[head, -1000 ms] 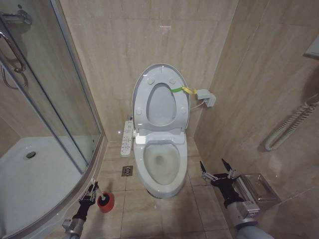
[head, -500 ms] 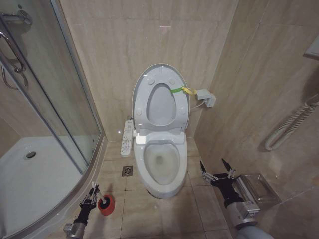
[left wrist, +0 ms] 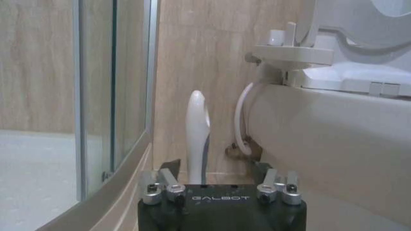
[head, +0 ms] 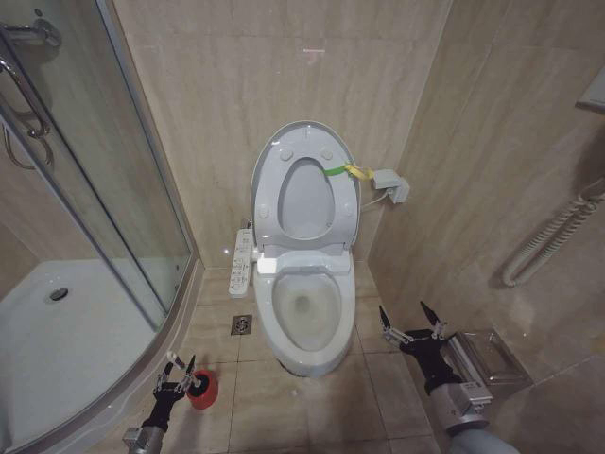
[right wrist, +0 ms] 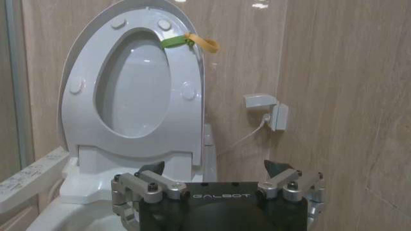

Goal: Open the toilet lid, clean the toilet bowl with a toilet brush, close the toilet lid, and flush.

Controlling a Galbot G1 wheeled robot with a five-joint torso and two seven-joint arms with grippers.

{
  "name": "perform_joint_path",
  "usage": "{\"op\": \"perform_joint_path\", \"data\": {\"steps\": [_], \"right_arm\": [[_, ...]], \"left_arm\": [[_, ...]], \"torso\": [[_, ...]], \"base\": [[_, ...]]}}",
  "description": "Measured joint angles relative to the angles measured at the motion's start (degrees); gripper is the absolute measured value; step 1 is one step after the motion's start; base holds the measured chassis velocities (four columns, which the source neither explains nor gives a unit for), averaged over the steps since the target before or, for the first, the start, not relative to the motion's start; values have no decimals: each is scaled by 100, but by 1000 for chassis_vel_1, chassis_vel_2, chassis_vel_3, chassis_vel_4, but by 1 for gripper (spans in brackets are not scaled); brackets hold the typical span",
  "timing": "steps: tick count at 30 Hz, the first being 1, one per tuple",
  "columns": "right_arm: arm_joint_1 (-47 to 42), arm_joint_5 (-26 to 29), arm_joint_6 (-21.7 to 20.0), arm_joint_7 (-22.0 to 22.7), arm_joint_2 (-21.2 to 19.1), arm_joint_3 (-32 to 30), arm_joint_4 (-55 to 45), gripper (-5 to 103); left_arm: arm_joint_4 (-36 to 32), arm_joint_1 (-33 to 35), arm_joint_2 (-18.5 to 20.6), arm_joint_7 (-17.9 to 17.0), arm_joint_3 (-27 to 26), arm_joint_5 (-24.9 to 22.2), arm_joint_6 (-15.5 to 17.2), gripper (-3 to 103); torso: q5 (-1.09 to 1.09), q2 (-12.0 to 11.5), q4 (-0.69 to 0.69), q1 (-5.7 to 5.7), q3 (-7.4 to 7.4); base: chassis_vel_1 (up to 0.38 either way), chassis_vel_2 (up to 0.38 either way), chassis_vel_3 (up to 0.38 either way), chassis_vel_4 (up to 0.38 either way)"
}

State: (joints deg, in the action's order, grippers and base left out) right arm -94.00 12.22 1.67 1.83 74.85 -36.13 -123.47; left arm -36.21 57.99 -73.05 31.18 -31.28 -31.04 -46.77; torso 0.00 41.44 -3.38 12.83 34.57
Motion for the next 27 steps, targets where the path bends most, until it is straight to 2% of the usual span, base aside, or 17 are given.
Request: {"op": "perform_joint_path", "data": {"steps": [1, 2, 8, 9, 15, 27], "right_arm": [[0, 0, 0, 0, 0, 0, 0, 100], [0, 0, 0, 0, 0, 0, 0, 100], [0, 0, 0, -1, 0, 0, 0, 100], [0, 0, 0, 0, 0, 0, 0, 100], [0, 0, 0, 0, 0, 0, 0, 100], [0, 0, 0, 0, 0, 0, 0, 100]], "left_arm": [[0, 0, 0, 0, 0, 0, 0, 51], [-14, 4, 0, -10, 3, -1, 0, 78], [-200, 83, 3, -65, 18, -18, 0, 78], [-259, 117, 6, -90, 22, -20, 0, 99], [-752, 431, 26, -317, 43, -36, 4, 99], [-1228, 654, 83, -522, 17, 147, 58, 100]], "torso": [[0, 0, 0, 0, 0], [0, 0, 0, 0, 0], [0, 0, 0, 1, 0], [0, 1, 0, 0, 0], [0, 1, 0, 0, 0], [0, 1, 0, 0, 1]], "base": [[0, 0, 0, 0], [0, 0, 0, 0], [0, 0, 0, 0], [0, 0, 0, 0], [0, 0, 0, 0], [0, 0, 0, 0]]}}
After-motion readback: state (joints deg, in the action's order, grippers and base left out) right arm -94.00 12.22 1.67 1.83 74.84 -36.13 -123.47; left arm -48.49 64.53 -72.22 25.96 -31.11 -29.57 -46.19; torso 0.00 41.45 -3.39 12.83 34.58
